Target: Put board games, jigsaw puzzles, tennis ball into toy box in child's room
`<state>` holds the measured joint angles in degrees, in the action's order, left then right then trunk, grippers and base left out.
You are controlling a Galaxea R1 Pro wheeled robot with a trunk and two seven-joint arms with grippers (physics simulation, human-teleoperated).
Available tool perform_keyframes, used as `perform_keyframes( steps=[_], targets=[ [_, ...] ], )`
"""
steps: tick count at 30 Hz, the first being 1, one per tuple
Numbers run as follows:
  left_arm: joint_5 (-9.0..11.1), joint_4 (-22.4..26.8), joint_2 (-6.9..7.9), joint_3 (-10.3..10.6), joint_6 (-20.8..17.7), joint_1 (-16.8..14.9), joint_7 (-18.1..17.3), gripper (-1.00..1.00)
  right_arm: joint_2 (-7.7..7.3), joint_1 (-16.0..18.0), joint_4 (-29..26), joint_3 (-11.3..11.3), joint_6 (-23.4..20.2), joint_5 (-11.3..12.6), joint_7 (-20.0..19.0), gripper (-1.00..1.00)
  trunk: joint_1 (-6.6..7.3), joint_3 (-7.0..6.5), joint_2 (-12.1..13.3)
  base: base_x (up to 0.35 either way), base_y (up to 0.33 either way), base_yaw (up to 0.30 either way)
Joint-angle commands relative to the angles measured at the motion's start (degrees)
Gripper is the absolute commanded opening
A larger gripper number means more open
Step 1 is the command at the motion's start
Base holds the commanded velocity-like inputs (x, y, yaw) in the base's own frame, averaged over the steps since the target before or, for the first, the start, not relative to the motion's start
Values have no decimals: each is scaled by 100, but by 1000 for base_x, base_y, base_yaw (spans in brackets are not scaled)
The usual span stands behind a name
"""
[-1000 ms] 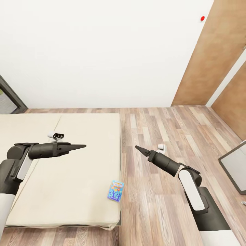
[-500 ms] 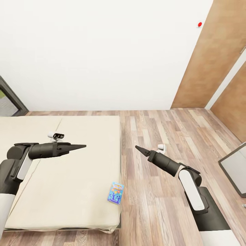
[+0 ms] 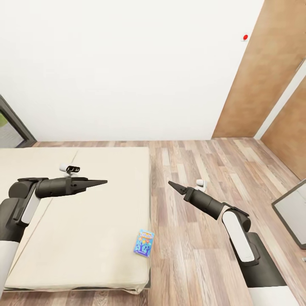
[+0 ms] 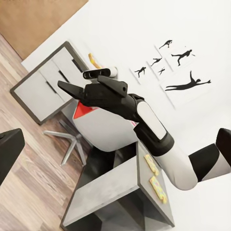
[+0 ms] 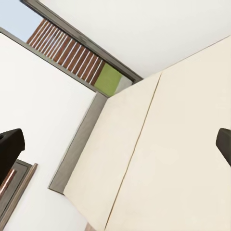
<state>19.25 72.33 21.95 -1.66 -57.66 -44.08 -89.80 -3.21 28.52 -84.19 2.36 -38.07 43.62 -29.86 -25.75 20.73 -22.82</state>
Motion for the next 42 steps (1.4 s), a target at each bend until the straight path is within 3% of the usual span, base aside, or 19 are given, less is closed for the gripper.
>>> perform_keyframes(
  steps=[1, 19, 33, 42],
  targets=[
    [-4, 1, 2, 1, -61, -4, -20, 100, -2, 3, -2, 2, -28, 29, 6, 100, -3, 0, -10, 0, 0, 0],
    [-9, 1, -6, 12, -59, 3, -20, 100, -4, 3, -4, 2, -25, 24, 6, 100, -3, -172, -10, 0, 0, 0],
    [-33, 1, -196, 16, -54, 39, -20, 100, 4, 4, -3, 2, 163, 34, 6, 100, -3, -306, -10, 0, 0, 10],
    [-35, 1, -231, 17, -55, 40, -20, 100, -4, 0, -9, 2, 199, 33, 6, 100, -3, -392, -10, 0, 0, 70]
  ],
)
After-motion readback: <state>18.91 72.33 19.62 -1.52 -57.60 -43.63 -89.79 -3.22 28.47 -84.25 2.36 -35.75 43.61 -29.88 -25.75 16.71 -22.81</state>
